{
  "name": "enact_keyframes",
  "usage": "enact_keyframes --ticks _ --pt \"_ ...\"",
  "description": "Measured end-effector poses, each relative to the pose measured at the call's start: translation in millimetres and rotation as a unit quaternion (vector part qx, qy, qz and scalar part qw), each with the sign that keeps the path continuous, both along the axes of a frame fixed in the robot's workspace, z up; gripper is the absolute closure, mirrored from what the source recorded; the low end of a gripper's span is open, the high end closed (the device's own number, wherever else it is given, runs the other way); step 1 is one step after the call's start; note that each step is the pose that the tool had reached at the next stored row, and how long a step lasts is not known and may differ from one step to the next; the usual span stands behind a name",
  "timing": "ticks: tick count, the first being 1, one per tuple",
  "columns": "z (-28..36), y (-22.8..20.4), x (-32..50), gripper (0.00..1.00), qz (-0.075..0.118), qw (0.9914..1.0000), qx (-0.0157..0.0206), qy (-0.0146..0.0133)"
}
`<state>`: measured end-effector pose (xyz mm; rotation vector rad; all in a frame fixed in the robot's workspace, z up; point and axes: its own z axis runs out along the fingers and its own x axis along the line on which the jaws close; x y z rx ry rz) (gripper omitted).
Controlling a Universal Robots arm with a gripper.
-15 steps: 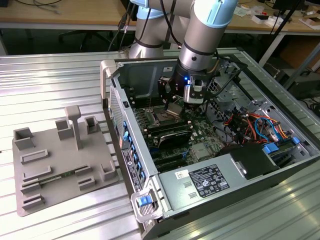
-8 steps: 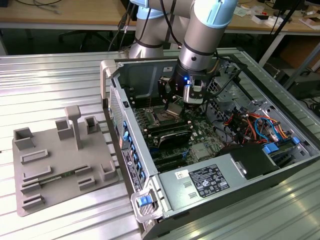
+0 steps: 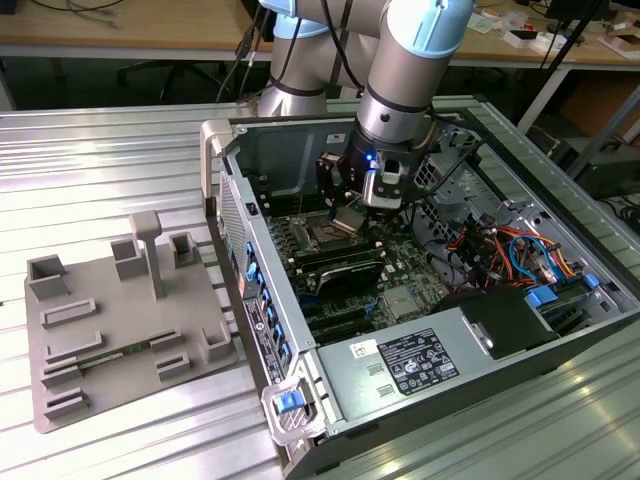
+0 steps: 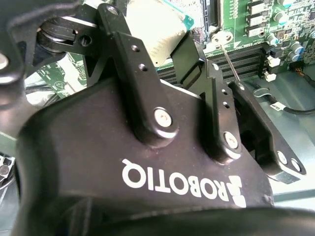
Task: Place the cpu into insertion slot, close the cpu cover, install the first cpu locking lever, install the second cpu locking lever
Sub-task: 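Place the cpu into insertion slot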
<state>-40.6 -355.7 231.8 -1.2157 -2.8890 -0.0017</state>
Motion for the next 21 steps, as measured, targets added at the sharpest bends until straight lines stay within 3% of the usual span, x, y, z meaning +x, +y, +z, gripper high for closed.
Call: enact_keyframes --ticks 21 --pt "-0.6 0.0 0.0 0.45 -0.018 0.99984 0.0000 0.0000"
